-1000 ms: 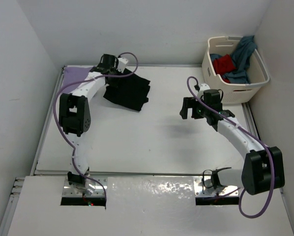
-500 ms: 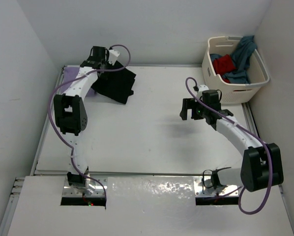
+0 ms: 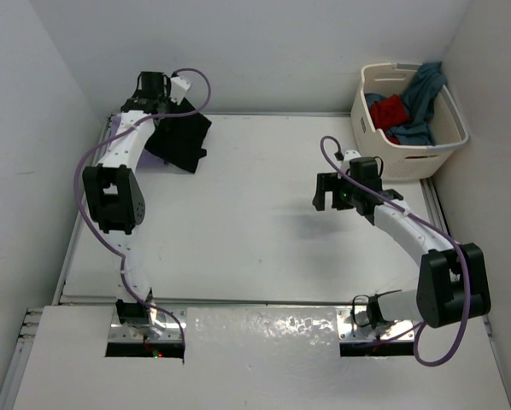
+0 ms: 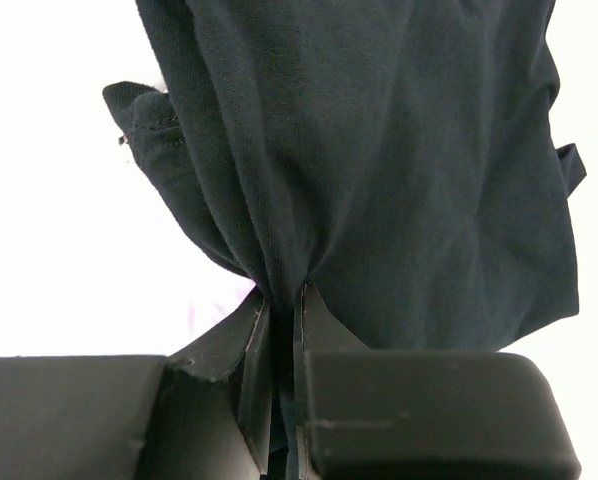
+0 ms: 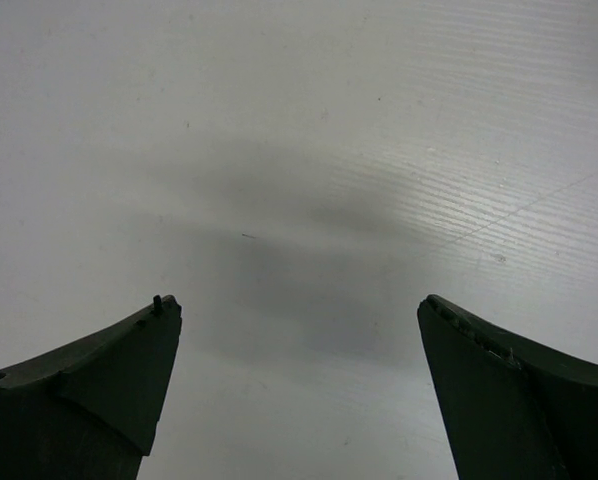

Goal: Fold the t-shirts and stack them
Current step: Put the neatly folded tshirt into the corner of the board with the left arm

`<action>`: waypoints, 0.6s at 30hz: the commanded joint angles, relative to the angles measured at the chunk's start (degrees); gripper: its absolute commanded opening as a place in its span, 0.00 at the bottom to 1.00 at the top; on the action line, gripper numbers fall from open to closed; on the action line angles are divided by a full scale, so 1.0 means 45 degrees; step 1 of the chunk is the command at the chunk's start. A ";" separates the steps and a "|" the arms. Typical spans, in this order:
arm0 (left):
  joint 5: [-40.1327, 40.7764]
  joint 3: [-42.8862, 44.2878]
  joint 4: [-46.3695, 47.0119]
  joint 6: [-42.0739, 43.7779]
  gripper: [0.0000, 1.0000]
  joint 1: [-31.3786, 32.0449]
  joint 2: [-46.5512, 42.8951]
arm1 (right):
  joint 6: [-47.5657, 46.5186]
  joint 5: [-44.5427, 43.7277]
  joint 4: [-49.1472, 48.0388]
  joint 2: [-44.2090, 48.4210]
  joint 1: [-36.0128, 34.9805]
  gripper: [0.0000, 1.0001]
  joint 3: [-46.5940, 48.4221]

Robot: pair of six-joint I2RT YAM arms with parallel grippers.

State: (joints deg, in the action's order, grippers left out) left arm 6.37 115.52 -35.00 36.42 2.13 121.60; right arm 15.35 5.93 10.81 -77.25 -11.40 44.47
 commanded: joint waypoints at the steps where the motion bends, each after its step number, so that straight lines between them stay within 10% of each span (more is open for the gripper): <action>1: 0.0321 0.0305 0.0648 0.0441 0.00 -0.0317 -0.0870 | -0.0111 -0.0127 -0.0253 -0.0137 0.0013 0.99 0.0392; 18: -0.0791 0.2160 0.0923 0.0011 0.00 -0.2074 -0.0148 | -0.0131 -0.0127 -0.0019 -0.1094 -0.0006 0.99 0.0841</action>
State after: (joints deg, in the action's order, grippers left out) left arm 4.64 122.02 -35.35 36.77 -5.93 121.62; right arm 15.33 5.93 11.27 -81.84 -11.40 45.39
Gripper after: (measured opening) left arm 0.063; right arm 0.993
